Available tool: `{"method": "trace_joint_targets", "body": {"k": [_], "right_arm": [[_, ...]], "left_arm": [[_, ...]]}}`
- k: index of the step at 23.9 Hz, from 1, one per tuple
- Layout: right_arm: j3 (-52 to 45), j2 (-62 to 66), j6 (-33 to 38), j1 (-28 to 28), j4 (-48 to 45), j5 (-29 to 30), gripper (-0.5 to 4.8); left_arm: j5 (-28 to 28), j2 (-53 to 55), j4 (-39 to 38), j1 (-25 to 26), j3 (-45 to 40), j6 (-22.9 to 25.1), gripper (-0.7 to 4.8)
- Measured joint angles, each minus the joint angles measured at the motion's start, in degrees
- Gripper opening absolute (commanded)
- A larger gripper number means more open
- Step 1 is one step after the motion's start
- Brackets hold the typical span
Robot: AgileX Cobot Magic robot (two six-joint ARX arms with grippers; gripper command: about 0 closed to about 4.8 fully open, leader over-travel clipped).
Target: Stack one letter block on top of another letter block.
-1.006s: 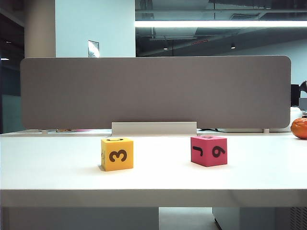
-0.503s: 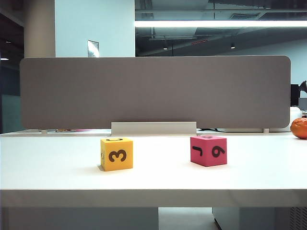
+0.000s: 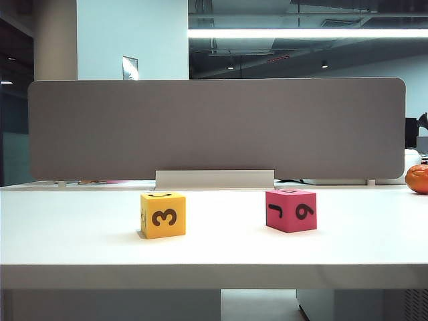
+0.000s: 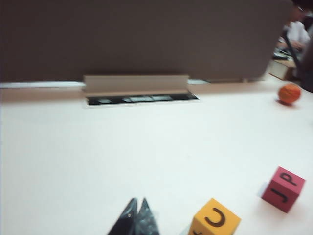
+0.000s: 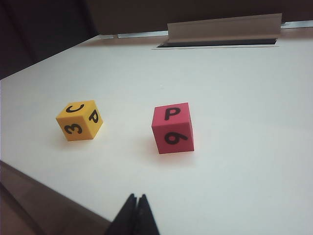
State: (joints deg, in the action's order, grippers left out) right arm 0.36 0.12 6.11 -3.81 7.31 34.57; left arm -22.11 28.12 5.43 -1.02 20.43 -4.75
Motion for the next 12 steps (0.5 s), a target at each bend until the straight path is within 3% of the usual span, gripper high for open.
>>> {"method": "trace_joint_targets", "body": {"k": [6, 12], "right_arm": [[0.0, 0.0, -0.02, 0.07, 0.0, 0.0, -0.05], [0.0, 0.0, -0.02, 0.11, 0.02, 0.0, -0.05]], "left_arm": [[-4.46, 17.46, 0.83, -0.02, 7.96, 0.15, -0.05], [-4.76, 27.98, 0.7, -2.82, 12.72, 0.17, -0.04]]}}
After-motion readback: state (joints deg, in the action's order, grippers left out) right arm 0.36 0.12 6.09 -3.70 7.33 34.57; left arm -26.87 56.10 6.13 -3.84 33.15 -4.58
